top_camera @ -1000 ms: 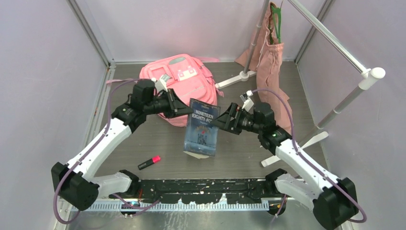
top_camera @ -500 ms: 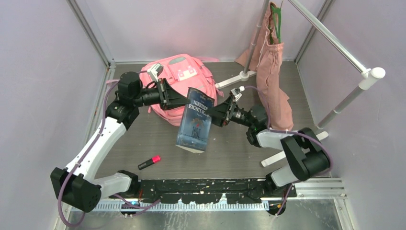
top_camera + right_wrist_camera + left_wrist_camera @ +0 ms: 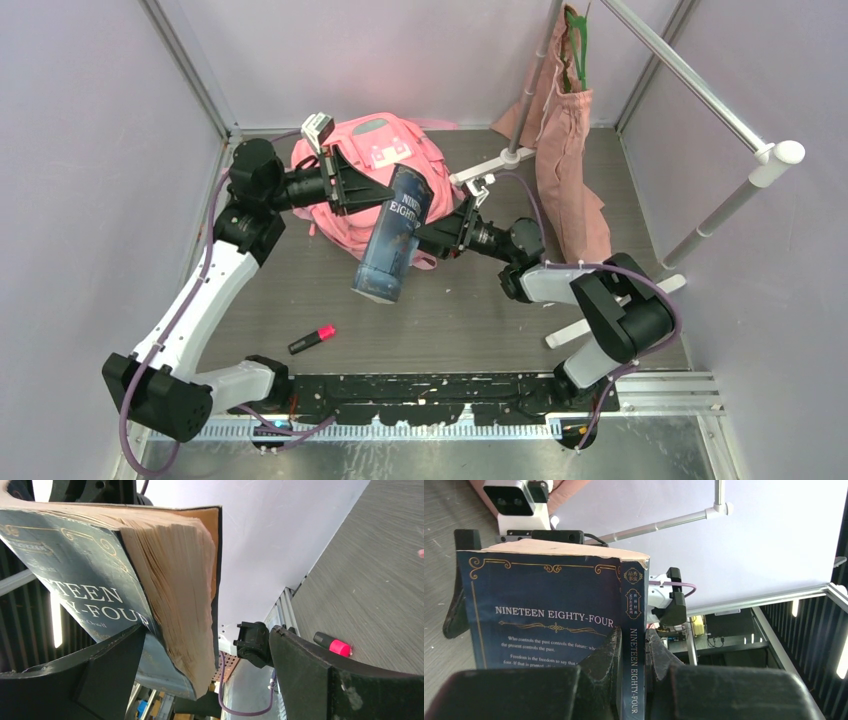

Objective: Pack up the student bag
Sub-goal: Pick up the book from the center of the board.

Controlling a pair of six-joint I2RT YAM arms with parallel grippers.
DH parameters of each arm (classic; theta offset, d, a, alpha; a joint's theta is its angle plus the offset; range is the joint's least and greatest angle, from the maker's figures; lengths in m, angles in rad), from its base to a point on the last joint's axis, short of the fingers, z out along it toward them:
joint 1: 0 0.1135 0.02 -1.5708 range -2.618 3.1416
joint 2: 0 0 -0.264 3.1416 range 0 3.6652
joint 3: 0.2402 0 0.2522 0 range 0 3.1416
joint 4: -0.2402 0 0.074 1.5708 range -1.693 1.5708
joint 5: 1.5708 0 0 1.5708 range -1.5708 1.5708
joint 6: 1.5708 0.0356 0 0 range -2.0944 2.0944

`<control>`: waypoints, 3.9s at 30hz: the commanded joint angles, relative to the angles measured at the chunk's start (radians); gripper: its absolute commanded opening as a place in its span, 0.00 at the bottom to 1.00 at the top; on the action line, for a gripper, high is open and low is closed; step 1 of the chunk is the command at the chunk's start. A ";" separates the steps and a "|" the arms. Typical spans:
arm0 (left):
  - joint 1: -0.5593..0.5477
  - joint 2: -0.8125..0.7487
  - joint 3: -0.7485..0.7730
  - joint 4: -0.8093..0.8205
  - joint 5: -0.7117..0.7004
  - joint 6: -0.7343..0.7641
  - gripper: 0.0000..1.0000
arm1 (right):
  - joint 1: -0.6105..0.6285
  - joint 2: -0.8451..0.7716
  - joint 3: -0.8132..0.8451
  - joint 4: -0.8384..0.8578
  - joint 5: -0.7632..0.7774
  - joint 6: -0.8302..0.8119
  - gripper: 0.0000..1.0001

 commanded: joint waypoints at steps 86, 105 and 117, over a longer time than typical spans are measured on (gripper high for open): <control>-0.016 0.185 0.335 -0.989 0.195 1.221 1.00 | 0.228 -0.354 0.846 -2.480 -0.200 -1.577 0.01; -0.158 0.143 0.116 -0.669 0.379 1.031 0.85 | 0.229 -0.322 0.822 -2.349 -0.304 -1.560 0.01; -0.165 0.099 0.112 -0.610 0.426 0.996 0.00 | 0.214 -0.331 0.812 -2.246 -0.221 -1.443 0.01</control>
